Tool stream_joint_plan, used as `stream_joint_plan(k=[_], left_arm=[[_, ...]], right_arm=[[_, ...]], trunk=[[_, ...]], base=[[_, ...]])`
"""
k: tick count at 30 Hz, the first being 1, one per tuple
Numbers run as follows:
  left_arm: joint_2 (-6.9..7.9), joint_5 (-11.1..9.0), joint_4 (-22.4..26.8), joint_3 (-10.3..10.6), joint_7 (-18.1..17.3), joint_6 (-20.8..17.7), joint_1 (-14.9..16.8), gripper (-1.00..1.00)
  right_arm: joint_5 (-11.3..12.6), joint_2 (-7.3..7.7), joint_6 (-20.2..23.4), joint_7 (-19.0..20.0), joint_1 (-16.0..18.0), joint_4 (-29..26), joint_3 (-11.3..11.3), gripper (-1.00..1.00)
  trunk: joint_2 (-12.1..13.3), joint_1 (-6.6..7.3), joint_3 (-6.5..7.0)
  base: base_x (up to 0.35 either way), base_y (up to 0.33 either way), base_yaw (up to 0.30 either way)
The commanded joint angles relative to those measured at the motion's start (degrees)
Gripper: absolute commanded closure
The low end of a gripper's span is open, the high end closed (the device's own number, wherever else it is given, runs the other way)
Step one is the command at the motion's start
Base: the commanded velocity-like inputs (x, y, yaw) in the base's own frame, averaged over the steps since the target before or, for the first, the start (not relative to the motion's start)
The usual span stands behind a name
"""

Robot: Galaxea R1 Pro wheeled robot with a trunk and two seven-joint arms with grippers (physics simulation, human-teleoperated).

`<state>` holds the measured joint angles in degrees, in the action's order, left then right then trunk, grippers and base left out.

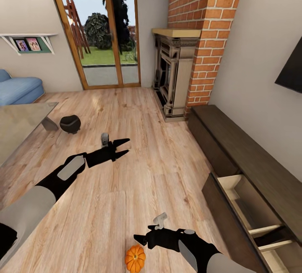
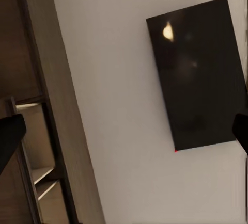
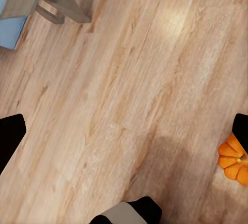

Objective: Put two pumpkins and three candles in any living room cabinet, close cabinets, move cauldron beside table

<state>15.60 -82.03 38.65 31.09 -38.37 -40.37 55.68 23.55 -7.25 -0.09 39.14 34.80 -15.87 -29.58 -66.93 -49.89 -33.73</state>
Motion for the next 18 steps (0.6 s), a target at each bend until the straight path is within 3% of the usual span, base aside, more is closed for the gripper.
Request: stream_joint_plan(k=[1,7,18], left_arm=[[-0.05,-0.6,-0.1,-0.2,-0.1,0.1,0.0,-1.0],[-0.51,-2.0,-0.1,-0.4,0.0,0.0,-0.1,-1.0],[-0.64,-2.0,0.4,-0.4,0.5,-0.6,0.1,-1.0]], right_arm=[[0.0,-0.03,0.0,-0.1,0.0,0.0,0.0,-1.0],[0.0,-0.04,0.0,-0.1,0.0,0.0,0.0,-1.0],[0.0,-0.05,0.0,-0.1,0.0,-0.1,0.0,-1.0]], trunk=[[0.0,0.0,0.0],[0.0,0.0,0.0],[-4.4,-2.42,-1.97]], base=[[0.0,0.0,0.0],[0.0,0.0,0.0],[0.0,0.0,0.0]])
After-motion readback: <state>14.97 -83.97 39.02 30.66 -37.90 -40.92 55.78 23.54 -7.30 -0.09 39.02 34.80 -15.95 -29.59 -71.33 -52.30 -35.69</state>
